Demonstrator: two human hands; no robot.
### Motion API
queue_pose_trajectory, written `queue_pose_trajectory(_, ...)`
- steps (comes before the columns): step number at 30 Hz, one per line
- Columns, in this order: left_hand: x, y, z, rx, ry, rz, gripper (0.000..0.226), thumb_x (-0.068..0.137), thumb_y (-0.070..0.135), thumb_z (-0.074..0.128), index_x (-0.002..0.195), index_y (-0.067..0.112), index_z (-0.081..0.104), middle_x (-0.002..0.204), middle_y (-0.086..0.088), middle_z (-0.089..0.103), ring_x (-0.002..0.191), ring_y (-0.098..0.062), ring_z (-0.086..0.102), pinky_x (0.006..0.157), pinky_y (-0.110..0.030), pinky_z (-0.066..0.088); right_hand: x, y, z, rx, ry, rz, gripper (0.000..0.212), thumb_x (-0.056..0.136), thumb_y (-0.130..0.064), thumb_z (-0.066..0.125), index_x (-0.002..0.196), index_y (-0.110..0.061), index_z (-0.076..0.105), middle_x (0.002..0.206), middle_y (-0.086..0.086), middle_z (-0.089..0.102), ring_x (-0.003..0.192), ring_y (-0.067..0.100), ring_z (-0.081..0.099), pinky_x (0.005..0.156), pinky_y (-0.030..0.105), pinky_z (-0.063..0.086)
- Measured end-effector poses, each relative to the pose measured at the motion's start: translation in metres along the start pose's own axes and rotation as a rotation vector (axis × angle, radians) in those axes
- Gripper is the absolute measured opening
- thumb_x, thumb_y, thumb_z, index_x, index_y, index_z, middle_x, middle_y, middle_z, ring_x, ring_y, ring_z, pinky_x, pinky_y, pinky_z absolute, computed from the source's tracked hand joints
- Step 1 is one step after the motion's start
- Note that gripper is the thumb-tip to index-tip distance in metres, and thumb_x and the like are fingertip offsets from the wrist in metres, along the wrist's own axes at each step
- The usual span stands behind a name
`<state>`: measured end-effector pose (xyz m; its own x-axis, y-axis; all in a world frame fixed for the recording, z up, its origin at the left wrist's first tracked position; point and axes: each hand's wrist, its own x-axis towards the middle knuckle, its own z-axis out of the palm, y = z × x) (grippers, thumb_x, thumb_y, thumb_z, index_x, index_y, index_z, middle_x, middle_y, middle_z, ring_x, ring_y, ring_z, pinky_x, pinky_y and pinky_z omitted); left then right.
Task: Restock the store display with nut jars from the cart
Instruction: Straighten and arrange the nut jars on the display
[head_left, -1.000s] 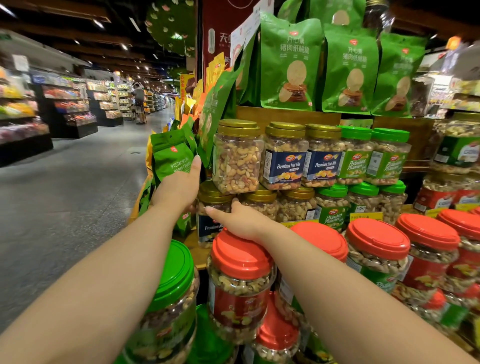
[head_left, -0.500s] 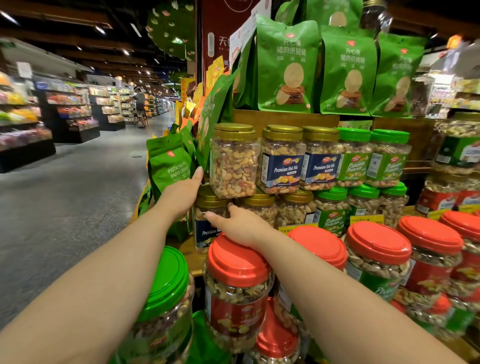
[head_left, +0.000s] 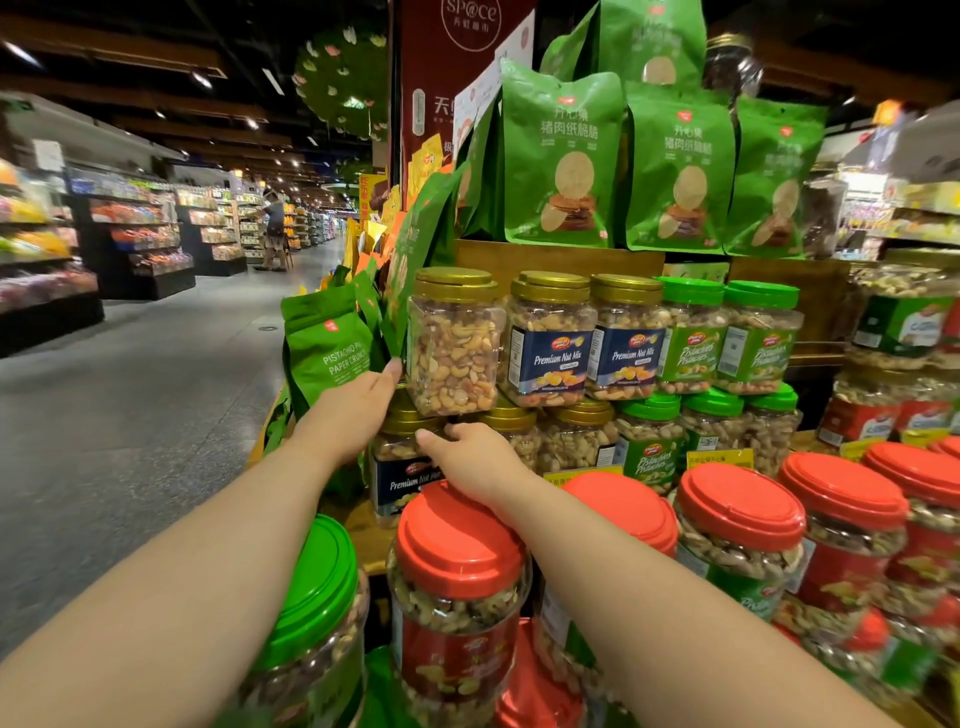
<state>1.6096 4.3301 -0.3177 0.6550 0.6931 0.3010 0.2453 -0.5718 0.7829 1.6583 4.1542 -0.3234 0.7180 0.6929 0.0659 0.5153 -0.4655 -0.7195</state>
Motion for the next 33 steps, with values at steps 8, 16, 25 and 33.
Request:
queue_pose_trajectory(8,-0.016,0.010,-0.001,0.097,-0.056,0.282,0.058,0.108,0.052,0.027,0.150,0.019,0.049,0.152,-0.008,0.052,0.141,-0.025,0.045,0.111,-0.033,0.033,-0.005,-0.002,-0.030,0.232,0.084,0.036,0.045,0.097,-0.045,0.062,0.104,-0.002,0.074,0.092,0.005,0.071,0.091,0.024,0.065,0.087,0.036,0.053)
queue_pose_trajectory(16,-0.009,0.001,-0.001,0.105,-0.151,0.238,0.084,0.086,0.081,0.016,0.156,0.040,0.036,0.147,-0.010,0.057,0.135,-0.030,0.052,0.108,-0.036,0.041,-0.006,0.019,-0.081,0.074,0.367,-0.145,0.031,0.095,-0.031,0.054,0.089,-0.011,0.077,0.087,0.005,0.077,0.085,0.025,0.073,0.082,0.050,0.060)
queue_pose_trajectory(25,-0.008,0.001,0.002,0.164,-0.186,0.217,0.094,0.080,0.094,0.010,0.159,0.044,0.026,0.156,-0.009,0.048,0.142,-0.031,0.045,0.117,-0.042,0.037,-0.001,0.024,-0.080,0.030,0.133,-0.252,0.046,0.103,-0.017,0.047,0.149,-0.024,0.051,0.130,-0.010,0.063,0.081,0.009,0.075,0.092,0.042,0.058)
queue_pose_trajectory(33,-0.013,0.004,0.002,0.188,-0.197,0.197,0.106,0.073,0.098,0.006,0.161,0.040,0.022,0.159,-0.007,0.043,0.142,-0.029,0.044,0.117,-0.041,0.036,0.003,0.038,-0.092,0.188,0.044,-0.218,0.040,0.105,-0.019,0.051,0.145,-0.025,0.054,0.136,-0.009,0.063,0.089,0.012,0.076,0.091,0.042,0.060)
